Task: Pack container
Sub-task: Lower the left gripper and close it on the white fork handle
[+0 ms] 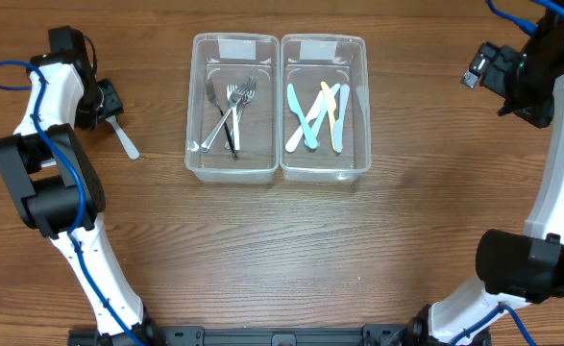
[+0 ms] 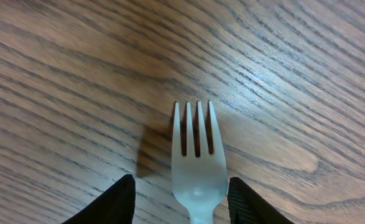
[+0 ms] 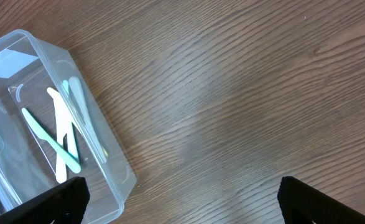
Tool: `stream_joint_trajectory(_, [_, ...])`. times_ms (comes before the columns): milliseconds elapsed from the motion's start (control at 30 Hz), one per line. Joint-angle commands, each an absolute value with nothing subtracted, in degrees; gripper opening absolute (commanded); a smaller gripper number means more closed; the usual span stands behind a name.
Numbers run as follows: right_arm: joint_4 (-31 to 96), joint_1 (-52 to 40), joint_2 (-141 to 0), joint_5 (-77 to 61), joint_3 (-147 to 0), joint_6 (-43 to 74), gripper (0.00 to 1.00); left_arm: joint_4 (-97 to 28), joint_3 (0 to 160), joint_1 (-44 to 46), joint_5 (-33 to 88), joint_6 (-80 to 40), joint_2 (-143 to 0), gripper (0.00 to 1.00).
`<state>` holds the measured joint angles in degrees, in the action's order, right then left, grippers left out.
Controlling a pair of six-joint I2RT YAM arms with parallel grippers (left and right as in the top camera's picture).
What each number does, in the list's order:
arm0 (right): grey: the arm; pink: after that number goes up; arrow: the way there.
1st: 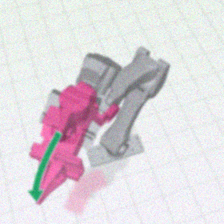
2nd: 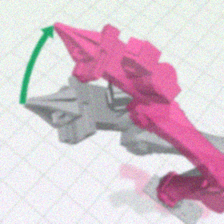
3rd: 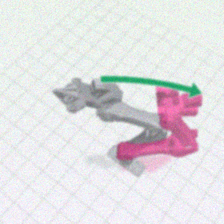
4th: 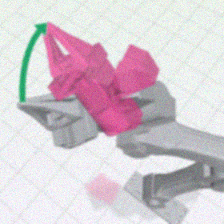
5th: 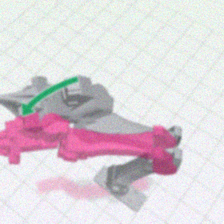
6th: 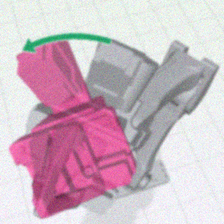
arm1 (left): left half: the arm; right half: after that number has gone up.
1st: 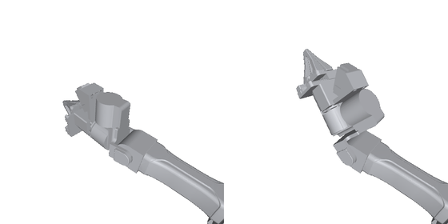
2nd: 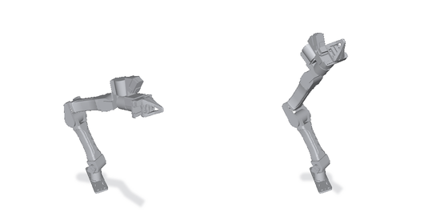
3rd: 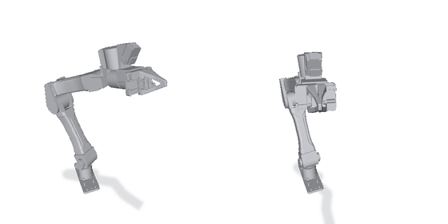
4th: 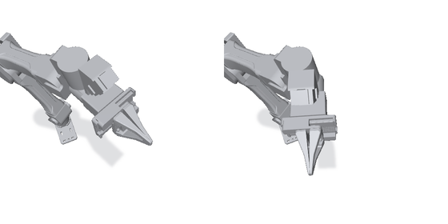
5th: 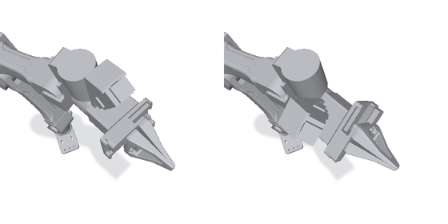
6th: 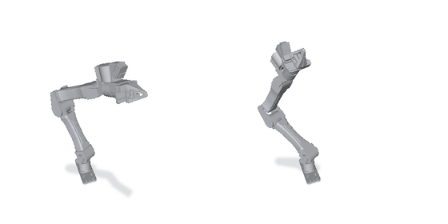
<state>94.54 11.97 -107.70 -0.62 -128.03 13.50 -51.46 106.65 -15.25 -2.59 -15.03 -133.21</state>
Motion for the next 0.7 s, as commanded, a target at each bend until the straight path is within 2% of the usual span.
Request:
stream_joint_trajectory(0, [94.50,12.08,-107.77,-0.10,-128.22,13.72,1.00,-51.29,108.05,-14.59,-2.57,-15.18,-135.26,0.57])
stream_joint_trajectory(167, [94.96,12.08,-107.77,-0.08,-128.22,13.72,1.00,-51.07,108.05,-14.55,-2.98,-15.25,-135.96,0.60])
stream_joint_trajectory(233, [95.11,12.08,-107.77,-0.08,-128.22,13.72,1.00,-50.94,108.05,-14.61,-2.96,-15.25,-136.27,0.58])
stream_joint_trajectory(367, [95.09,12.08,-107.77,-0.10,-128.22,13.72,1.00,-51.20,108.05,-14.59,-2.96,-15.25,-136.99,0.43])
stream_joint_trajectory(500, [95.09,12.08,-107.77,-0.10,-128.22,13.72,1.00,-51.81,108.05,-14.59,-2.94,-15.25,-137.27,0.22])
stream_joint_trajectory(667, [95.09,12.08,-107.77,-0.10,-128.22,13.72,1.00,-52.29,108.36,-14.59,-2.81,-15.14,-137.01,0.12])
